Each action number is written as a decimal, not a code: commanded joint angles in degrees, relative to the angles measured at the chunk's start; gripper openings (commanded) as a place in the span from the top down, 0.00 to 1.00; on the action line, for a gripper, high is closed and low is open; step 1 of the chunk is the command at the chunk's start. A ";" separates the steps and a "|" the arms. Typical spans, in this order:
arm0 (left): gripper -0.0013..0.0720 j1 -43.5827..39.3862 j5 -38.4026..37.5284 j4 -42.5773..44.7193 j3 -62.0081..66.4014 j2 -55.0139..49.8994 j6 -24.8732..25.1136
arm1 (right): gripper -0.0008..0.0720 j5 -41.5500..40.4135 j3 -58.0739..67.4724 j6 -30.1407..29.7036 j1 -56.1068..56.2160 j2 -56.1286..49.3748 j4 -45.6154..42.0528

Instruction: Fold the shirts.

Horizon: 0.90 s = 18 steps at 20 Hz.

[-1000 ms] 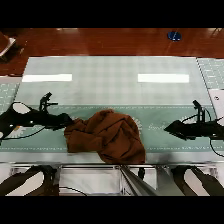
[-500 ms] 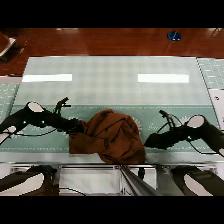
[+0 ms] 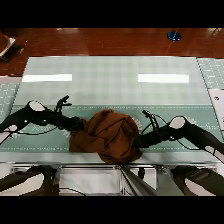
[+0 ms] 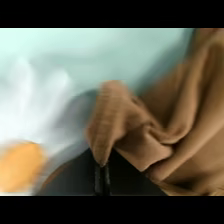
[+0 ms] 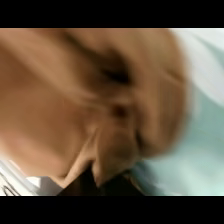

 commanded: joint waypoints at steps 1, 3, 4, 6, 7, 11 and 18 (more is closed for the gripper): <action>0.96 1.09 -4.37 -5.44 8.07 4.50 -0.09 | 0.96 4.79 12.22 0.83 -4.68 3.30 -5.25; 0.96 3.78 -1.95 -14.29 16.31 8.98 -0.09 | 0.96 8.50 27.69 4.33 -11.89 5.07 -10.16; 0.96 5.38 0.50 -19.17 20.81 11.23 -0.09 | 0.96 10.75 36.85 4.83 -15.21 5.05 -10.40; 0.96 7.67 6.19 -24.00 29.27 15.63 -0.09 | 0.96 14.38 53.88 5.40 -20.13 5.05 -10.47; 0.96 8.48 9.14 -23.93 32.89 17.90 -0.07 | 0.96 16.46 61.46 5.73 -21.75 5.07 -10.80; 0.96 12.76 15.52 -23.91 43.06 27.17 -0.02 | 0.96 23.37 87.19 8.28 -24.57 5.07 -16.90; 0.96 26.32 16.98 -16.98 47.12 44.78 0.13 | 0.96 21.49 94.25 10.97 -24.57 16.94 -30.21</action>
